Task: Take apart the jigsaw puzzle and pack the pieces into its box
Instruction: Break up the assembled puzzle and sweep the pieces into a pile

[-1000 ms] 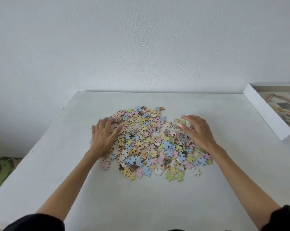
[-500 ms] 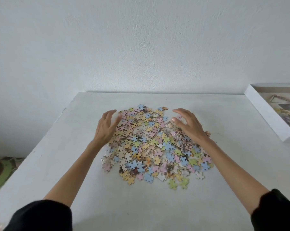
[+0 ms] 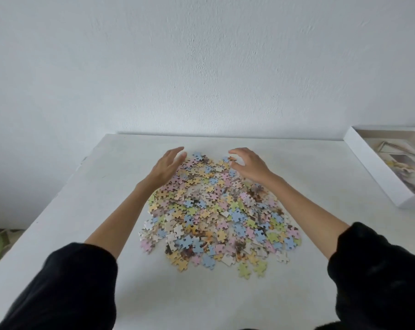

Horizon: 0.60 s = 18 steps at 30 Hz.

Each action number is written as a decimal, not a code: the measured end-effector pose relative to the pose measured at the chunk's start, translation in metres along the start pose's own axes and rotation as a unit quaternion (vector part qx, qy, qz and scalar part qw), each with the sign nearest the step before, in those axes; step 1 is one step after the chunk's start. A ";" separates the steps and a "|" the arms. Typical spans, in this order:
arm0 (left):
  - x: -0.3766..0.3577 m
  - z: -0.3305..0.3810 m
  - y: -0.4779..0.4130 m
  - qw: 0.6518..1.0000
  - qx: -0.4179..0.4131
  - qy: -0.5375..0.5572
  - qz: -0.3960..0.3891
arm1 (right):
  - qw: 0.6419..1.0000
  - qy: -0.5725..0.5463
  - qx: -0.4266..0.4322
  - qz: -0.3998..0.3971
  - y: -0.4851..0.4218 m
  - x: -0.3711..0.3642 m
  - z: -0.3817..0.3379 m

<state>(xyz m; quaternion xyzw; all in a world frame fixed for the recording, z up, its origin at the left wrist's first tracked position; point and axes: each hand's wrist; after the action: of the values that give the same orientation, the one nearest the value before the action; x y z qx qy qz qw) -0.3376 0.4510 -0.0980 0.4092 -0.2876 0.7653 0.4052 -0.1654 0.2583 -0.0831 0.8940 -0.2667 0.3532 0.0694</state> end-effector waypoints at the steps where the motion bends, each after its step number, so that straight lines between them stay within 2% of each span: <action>1: -0.003 0.004 -0.007 1.000 -0.011 -0.003 -0.018 | 1.000 0.012 -0.007 -0.024 -0.007 -0.001 0.000; 4: -0.013 0.015 -0.025 0.996 -0.044 -0.036 -0.071 | 0.995 0.049 -0.025 -0.079 -0.018 -0.009 -0.001; 6: -0.018 0.022 -0.031 0.991 -0.066 -0.065 -0.095 | 0.994 0.065 -0.023 -0.088 -0.018 -0.013 -0.001; 12: -0.025 0.018 -0.022 0.986 -0.115 -0.077 -0.090 | 0.995 0.066 0.037 -0.066 0.005 -0.019 0.001; 18: -0.012 0.016 0.000 0.985 -0.132 -0.077 -0.075 | 0.996 0.048 0.035 -0.072 0.016 -0.015 -0.009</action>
<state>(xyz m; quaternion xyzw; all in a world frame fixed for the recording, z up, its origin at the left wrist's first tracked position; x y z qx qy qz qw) -0.3276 0.4342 -0.1006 0.4300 -0.3847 0.6544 0.4887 -0.1885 0.2535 -0.0868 0.8948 -0.1852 0.3992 0.0761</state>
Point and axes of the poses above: each hand's wrist, its own y-axis away from the middle knuckle, its own x-axis out of the back of the hand, z = x × y, and after that the axes turned 15 degrees about -y, right-handed
